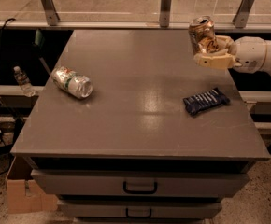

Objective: Place orange can upright

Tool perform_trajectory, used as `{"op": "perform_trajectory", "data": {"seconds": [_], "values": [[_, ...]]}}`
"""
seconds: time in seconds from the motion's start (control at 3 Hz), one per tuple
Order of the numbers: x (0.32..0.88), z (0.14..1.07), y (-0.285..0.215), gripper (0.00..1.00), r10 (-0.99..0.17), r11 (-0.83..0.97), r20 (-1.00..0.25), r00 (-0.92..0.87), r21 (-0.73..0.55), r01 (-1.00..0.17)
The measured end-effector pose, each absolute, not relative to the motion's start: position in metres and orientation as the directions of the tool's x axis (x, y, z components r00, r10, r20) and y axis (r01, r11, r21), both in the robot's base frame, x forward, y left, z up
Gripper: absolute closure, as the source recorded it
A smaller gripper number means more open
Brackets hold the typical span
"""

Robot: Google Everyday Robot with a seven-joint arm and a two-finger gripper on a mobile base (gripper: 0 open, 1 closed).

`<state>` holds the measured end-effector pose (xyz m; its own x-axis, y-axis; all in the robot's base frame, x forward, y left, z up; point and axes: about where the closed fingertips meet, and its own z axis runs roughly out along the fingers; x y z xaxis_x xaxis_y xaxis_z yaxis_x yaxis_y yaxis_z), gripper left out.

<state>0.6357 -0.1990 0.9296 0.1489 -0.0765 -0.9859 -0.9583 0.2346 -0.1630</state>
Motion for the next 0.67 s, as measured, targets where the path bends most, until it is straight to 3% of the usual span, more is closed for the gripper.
{"op": "perform_trajectory", "data": {"seconds": [0.67], "values": [[0.635,0.895,-0.23,1.0,-0.064,0.199,-0.98,0.19,-0.199,-0.96]]}}
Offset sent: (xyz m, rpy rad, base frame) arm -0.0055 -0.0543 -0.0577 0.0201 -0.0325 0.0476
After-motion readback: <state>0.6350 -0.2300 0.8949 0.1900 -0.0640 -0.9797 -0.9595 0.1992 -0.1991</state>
